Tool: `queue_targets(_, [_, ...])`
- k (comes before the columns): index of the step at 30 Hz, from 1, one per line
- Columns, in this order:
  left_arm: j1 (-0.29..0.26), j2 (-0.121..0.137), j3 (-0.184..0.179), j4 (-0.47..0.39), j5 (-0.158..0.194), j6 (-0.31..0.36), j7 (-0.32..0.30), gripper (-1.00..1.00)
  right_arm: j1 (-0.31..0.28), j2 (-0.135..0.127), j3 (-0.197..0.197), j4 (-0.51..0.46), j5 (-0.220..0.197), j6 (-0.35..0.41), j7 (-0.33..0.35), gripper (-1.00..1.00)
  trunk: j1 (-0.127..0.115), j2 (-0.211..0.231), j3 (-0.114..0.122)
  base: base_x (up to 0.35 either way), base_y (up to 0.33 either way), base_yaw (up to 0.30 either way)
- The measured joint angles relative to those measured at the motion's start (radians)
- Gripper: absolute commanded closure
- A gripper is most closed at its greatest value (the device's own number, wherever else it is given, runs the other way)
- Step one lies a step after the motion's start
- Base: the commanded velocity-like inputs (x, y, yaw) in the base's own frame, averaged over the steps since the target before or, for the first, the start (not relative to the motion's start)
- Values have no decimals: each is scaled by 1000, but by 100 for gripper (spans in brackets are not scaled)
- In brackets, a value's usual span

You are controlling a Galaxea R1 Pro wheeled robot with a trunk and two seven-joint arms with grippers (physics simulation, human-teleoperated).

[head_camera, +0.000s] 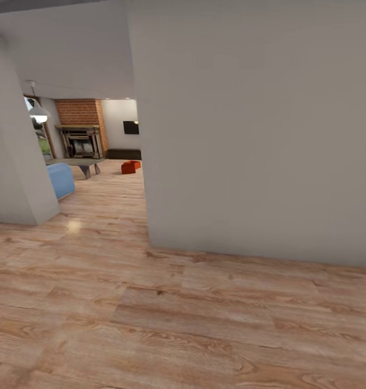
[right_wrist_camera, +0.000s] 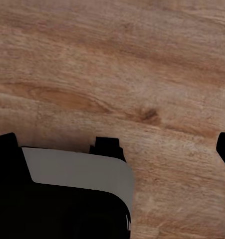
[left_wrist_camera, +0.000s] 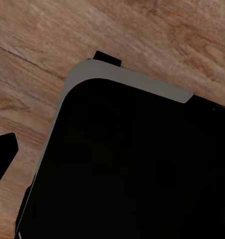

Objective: Move the two storage containers from the living room to the garage. In the garage, place one container on the floor and stack the other container on top of it (either order is fine).

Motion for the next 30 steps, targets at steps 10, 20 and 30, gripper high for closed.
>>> queue_targets(10, [0, 0, 2, 0, 1, 0, 0, -100, 0, 1, -1, 0, -1, -1, -3, -100, 0, 0, 0, 322, 0, 277])
queue_targets(20, [0, 0, 2, -1, 1, 0, 0, -100, 0, 1, -1, 0, -1, 0, -13, -100, 0, 0, 0, 322, 0, 279])
queue_targets(30, [0, 0, 3, -1, -2, -2, 0, -100, 0, 1, -1, 0, -1, 1, -13, -100, 0, 0, 0, 322, 0, 279])
